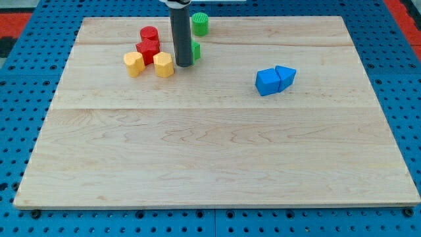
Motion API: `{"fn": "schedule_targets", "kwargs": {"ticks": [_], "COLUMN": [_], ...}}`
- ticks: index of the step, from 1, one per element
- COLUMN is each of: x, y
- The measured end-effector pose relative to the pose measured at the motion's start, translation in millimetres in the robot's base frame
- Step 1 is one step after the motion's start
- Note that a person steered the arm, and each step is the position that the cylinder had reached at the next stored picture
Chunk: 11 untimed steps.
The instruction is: Move the yellow blocks to the bottom right side of the green blocks
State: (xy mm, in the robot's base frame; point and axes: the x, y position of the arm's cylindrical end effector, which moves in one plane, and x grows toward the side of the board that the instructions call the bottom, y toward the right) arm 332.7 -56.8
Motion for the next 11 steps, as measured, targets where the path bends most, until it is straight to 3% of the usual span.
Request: {"fn": "schedule_targets", "kwargs": {"ticks": [2, 6, 8, 11], "x": [-46.2, -46.9, -7.7, 125.8], "y": [6.5, -26.5, -27.4, -17.3]}}
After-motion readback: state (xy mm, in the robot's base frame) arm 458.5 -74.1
